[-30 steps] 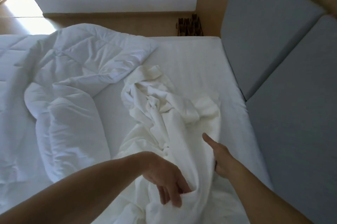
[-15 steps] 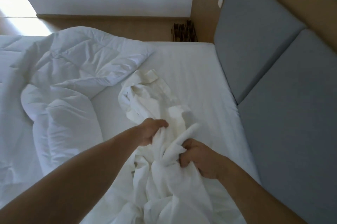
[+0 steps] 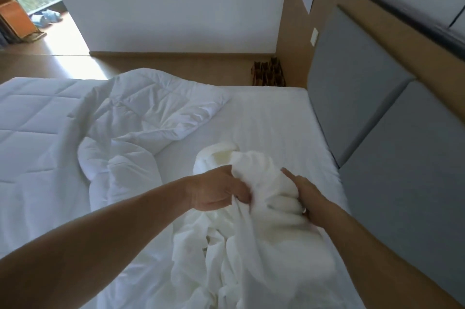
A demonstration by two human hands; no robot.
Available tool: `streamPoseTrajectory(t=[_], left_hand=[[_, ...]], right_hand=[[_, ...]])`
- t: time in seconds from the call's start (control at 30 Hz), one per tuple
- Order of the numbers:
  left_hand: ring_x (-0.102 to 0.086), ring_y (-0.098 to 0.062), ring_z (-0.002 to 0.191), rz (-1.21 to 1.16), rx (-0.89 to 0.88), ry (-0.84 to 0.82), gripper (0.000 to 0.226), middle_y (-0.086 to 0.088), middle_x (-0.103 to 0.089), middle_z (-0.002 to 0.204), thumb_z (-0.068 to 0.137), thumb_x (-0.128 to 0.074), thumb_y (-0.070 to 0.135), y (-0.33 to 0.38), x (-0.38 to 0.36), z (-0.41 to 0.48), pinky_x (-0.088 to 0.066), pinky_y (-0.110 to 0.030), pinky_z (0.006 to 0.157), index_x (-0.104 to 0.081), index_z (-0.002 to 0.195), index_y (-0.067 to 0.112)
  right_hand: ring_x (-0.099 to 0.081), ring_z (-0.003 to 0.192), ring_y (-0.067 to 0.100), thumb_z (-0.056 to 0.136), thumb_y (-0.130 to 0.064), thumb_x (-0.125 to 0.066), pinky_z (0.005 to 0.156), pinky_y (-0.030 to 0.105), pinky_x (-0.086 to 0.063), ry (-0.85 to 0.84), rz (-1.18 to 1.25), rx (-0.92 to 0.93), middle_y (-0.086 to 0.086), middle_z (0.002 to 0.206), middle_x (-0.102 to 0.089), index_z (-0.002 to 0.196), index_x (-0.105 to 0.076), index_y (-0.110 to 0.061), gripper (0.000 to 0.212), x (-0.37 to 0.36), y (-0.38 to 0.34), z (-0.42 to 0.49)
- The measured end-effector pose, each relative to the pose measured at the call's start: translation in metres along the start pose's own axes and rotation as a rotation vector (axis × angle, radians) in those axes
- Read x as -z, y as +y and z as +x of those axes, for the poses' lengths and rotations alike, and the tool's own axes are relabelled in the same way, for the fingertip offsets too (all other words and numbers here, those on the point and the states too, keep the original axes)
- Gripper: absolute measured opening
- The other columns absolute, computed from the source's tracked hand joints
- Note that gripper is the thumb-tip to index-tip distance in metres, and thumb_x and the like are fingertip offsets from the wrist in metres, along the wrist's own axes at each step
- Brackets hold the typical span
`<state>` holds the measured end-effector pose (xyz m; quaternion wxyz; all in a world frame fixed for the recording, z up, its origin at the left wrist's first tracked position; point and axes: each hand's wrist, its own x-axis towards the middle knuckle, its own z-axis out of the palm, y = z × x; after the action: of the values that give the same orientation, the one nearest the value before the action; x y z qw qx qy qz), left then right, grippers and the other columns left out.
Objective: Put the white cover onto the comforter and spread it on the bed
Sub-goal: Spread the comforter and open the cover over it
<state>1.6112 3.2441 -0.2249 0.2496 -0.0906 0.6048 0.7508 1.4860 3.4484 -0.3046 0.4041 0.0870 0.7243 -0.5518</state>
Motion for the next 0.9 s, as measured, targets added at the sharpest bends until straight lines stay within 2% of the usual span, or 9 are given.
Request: streamPoseTrajectory(t=[0.07, 0.17, 0.23, 0.37, 0.43, 0.6, 0.73, 0.8, 0.9], left_hand=[[-0.065, -0.027, 0.111, 0.014, 0.074, -0.060, 0.046, -0.011, -0.069, 0.114, 0.072, -0.054, -0.011, -0.007, 0.002, -0.013, -0.053, -0.037, 0.097, -0.064, 0.115, 0.002], [-0.064, -0.023, 0.115, 0.102, 0.264, -0.108, 0.045, -0.005, -0.070, 0.118, 0.079, -0.061, -0.011, -0.034, 0.009, -0.028, -0.050, -0.036, 0.099, -0.064, 0.119, 0.009], [-0.064, -0.021, 0.115, 0.264, 0.443, -0.161, 0.036, 0.002, -0.071, 0.114, 0.087, -0.063, -0.006, -0.050, 0.016, -0.034, -0.051, -0.034, 0.098, -0.064, 0.116, 0.015], [-0.062, -0.020, 0.120, 0.776, 0.681, -0.148, 0.034, 0.003, -0.070, 0.113, 0.090, -0.067, 0.022, -0.047, 0.039, -0.036, -0.049, -0.038, 0.099, -0.061, 0.123, 0.020], [-0.061, -0.019, 0.118, 0.786, 0.611, 0.049, 0.055, 0.004, -0.066, 0.118, 0.089, -0.067, 0.022, -0.024, 0.055, -0.033, -0.051, -0.035, 0.096, -0.049, 0.141, 0.021], [-0.039, -0.025, 0.140, 0.784, 0.034, 0.550, 0.105, -0.004, -0.030, 0.159, 0.081, -0.077, 0.012, 0.057, 0.071, -0.037, -0.043, -0.038, 0.109, -0.008, 0.158, 0.030], [-0.007, -0.016, 0.150, 1.138, -0.087, 0.315, 0.119, 0.007, -0.003, 0.165, 0.076, -0.084, 0.026, 0.090, 0.046, -0.041, -0.017, -0.041, 0.122, 0.003, 0.156, 0.040], [-0.024, -0.005, 0.142, 1.154, -0.113, 0.136, 0.112, 0.014, -0.023, 0.155, 0.074, -0.086, 0.026, 0.086, 0.022, -0.033, -0.025, -0.024, 0.116, -0.012, 0.157, 0.029], [-0.058, -0.008, 0.107, 1.088, -0.118, 0.075, 0.055, 0.015, -0.058, 0.115, 0.085, -0.077, 0.028, 0.079, 0.004, -0.026, -0.044, -0.012, 0.085, -0.054, 0.134, 0.016]], right_hand=[[-0.065, 0.112, 0.028, 0.048, -0.072, -0.084, 0.094, 0.043, -0.053, -0.174, 0.071, -0.090, 0.008, 0.125, -0.067, 0.132, -0.061, -0.019, 0.102, -0.015, 0.013, -0.002], [-0.067, 0.109, 0.038, 0.072, -0.028, -0.084, 0.100, 0.052, -0.050, -0.360, 0.019, -0.158, 0.020, 0.118, -0.070, 0.124, -0.065, -0.001, 0.062, -0.028, 0.033, -0.015], [-0.070, 0.098, 0.039, 0.071, -0.012, -0.083, 0.094, 0.054, -0.053, -0.272, -0.090, -0.077, 0.022, 0.107, -0.073, 0.120, -0.065, 0.004, 0.055, -0.030, 0.028, -0.013], [-0.067, 0.078, 0.021, 0.073, 0.008, -0.069, 0.063, 0.030, -0.055, -0.015, -0.200, 0.273, 0.005, 0.093, -0.071, 0.108, -0.069, -0.010, 0.039, -0.029, -0.039, -0.030], [-0.066, 0.073, 0.019, 0.067, 0.011, -0.065, 0.057, 0.025, -0.052, -0.032, -0.102, 0.465, 0.004, 0.084, -0.072, 0.090, -0.073, -0.015, 0.036, -0.029, -0.086, -0.055], [-0.061, 0.077, 0.019, 0.060, 0.018, -0.050, 0.067, 0.027, -0.053, -0.378, 0.035, 0.737, -0.007, 0.070, -0.068, 0.050, -0.067, -0.024, 0.047, -0.035, -0.159, -0.121], [-0.068, 0.082, 0.022, 0.052, 0.004, -0.071, 0.066, 0.028, -0.056, -0.679, 0.074, 0.677, 0.002, 0.086, -0.073, 0.050, -0.065, -0.018, 0.023, -0.037, -0.165, -0.147], [-0.071, 0.080, 0.022, 0.033, -0.012, -0.093, 0.066, 0.031, -0.057, -0.726, 0.024, 0.683, 0.008, 0.088, -0.074, 0.053, -0.067, -0.017, 0.034, -0.035, -0.163, -0.155], [-0.072, 0.074, 0.024, 0.031, -0.015, -0.096, 0.062, 0.032, -0.058, -0.659, 0.072, 0.713, 0.012, 0.083, -0.074, 0.059, -0.068, -0.011, 0.039, -0.019, -0.165, -0.164]])
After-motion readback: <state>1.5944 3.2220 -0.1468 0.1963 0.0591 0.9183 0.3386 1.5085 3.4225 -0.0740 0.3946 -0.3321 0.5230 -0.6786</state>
